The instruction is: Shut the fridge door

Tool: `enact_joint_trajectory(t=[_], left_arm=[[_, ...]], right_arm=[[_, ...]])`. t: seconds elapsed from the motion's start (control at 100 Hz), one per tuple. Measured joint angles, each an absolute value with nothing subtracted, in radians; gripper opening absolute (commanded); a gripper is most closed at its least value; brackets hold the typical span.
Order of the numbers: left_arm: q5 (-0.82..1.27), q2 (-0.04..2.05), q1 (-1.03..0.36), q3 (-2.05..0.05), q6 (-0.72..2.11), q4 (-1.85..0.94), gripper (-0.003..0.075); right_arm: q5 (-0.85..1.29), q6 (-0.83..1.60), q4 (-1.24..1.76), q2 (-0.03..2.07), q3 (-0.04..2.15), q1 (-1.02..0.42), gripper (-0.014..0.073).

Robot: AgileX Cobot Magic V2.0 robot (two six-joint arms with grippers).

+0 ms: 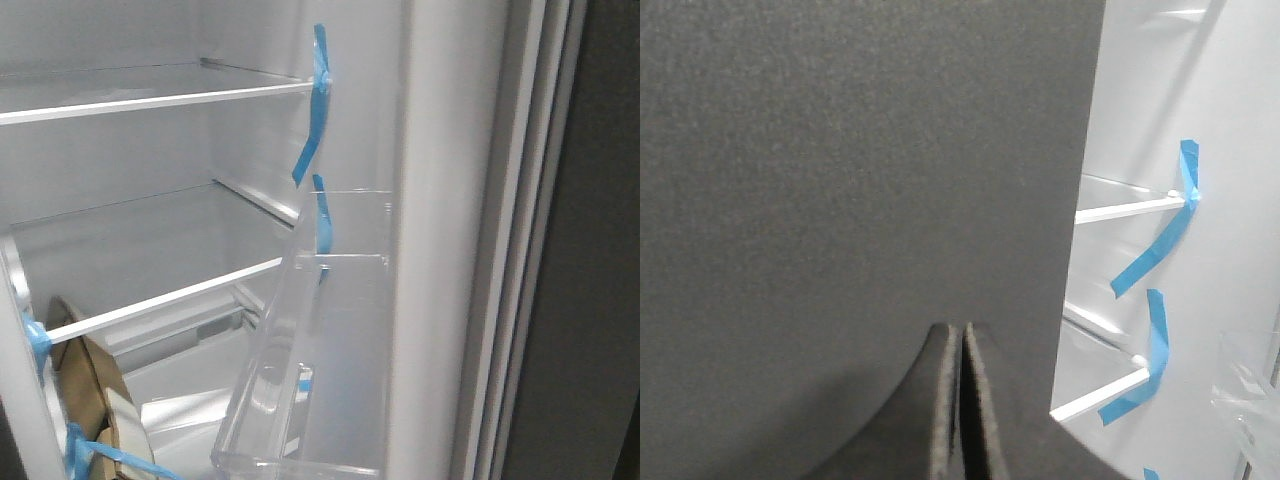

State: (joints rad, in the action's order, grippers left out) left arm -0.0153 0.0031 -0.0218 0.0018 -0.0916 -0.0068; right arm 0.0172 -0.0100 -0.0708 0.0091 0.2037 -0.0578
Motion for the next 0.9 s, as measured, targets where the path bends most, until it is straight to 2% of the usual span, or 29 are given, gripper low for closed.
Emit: enact_joint_trajectory(t=[0.42,0.67,0.9], left_arm=[[-0.015,0.003,-0.022,0.002,-0.092,-0.007,-0.0021],[-0.015,0.003,-0.022,0.002,-0.092,-0.007,-0.002],[-0.015,0.003,-0.022,0.002,-0.092,-0.007,-0.0021]], right_arm=[[0.306,-0.012,-0.02,0.227,0.627,-0.101,-0.0076],[0.381,-0.019,0.028,0.332,0.802,-0.277,-0.0076],[0.387,-0.021,0.034,0.386,0.866,-0.485,-0.0076]])
